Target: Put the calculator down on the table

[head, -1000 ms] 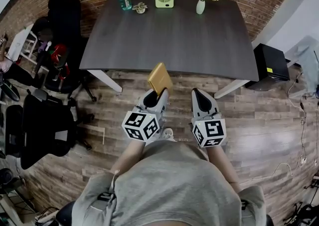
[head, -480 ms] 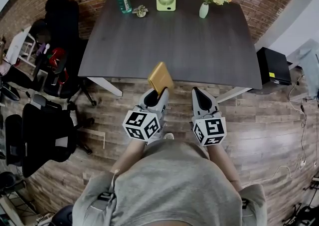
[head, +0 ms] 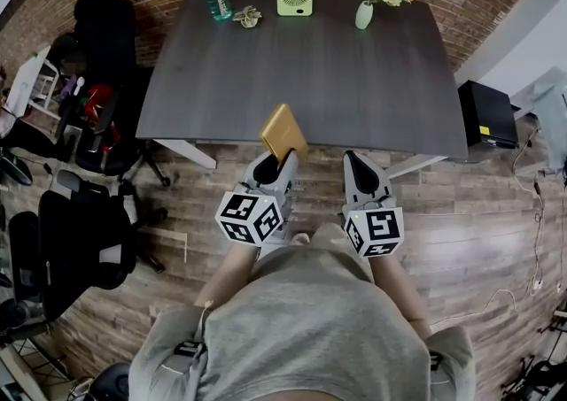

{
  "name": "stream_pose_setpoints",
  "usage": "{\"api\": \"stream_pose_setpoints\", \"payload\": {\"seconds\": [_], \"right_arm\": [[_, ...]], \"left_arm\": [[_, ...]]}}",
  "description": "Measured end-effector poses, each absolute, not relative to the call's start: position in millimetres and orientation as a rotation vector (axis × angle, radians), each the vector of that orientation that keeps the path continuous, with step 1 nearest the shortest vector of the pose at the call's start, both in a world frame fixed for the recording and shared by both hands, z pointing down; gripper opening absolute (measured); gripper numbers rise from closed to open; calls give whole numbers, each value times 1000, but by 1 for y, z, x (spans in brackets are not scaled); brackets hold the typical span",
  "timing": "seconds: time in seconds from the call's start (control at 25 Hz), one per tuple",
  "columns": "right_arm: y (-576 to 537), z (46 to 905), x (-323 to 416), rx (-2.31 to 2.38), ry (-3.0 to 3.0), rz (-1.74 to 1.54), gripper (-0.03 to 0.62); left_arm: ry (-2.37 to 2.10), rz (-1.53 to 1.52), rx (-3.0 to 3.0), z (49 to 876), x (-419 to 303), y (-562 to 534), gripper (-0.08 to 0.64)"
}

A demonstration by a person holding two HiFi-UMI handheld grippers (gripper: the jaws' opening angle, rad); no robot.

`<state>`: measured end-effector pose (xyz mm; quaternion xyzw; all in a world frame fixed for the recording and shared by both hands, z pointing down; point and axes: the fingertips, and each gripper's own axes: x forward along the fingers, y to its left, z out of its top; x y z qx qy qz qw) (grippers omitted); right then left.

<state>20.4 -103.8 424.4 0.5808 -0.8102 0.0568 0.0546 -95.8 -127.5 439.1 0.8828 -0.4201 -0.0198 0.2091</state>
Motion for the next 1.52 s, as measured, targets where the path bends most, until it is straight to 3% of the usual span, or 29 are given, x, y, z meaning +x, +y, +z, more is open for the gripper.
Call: {"api": "stream_pose_setpoints", "payload": {"seconds": [0.64,1.52], "right_arm": [[-144,434,45,1806,-2460,203,2],[-320,418,100,1753,-2492,189,3]], "left_arm": [[-1182,-34,2434,454,-80,-173,87],[-1202,15,2360,461,-23,-331,87]]}}
